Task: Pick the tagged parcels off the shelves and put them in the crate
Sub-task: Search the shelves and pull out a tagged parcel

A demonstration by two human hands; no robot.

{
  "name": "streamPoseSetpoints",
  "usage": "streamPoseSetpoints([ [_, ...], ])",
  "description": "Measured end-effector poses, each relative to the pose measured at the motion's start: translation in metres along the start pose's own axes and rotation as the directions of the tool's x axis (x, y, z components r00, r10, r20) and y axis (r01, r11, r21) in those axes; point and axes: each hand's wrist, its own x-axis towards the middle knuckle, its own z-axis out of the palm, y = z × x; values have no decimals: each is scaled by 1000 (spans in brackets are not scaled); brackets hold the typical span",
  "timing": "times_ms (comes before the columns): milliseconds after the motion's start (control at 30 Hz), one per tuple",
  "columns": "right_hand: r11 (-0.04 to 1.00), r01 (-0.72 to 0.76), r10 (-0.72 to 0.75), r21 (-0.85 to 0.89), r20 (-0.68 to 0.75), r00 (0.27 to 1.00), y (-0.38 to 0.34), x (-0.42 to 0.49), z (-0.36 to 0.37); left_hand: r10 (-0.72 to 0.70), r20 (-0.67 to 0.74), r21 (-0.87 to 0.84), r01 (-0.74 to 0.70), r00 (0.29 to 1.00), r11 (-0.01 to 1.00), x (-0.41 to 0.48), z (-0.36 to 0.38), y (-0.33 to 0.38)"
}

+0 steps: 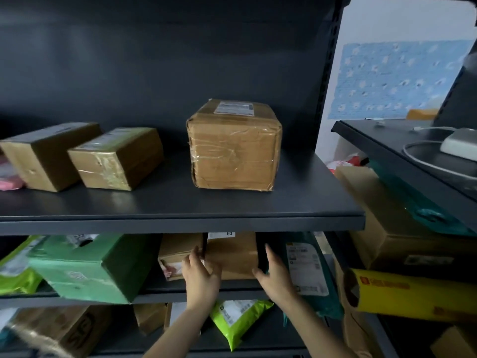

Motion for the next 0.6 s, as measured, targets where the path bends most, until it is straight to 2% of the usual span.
streamPoseSetpoints([
  [100, 998, -24, 21, 53, 61, 998, -6, 1, 5, -62, 47, -40, 64, 997, 997, 6, -4, 3],
  [233, 976, -57, 39, 209, 93, 995, -14, -12, 10, -48, 132, -67, 57, 990, 996, -2, -3, 5],
  [367, 962, -18, 17, 273, 5, 1000, -13, -37, 12, -12, 160, -142, 35, 987, 989, -24, -4, 0],
  [500, 963, -11, 50, 268, -138, 989, 1, -68, 15, -6, 186, -131, 31, 983, 991, -50, -7, -13],
  [600, 964, -25, 76, 266, -185, 980, 7, -85, 15, -17, 185, -104, 36, 983, 994, -63, -11, -20],
])
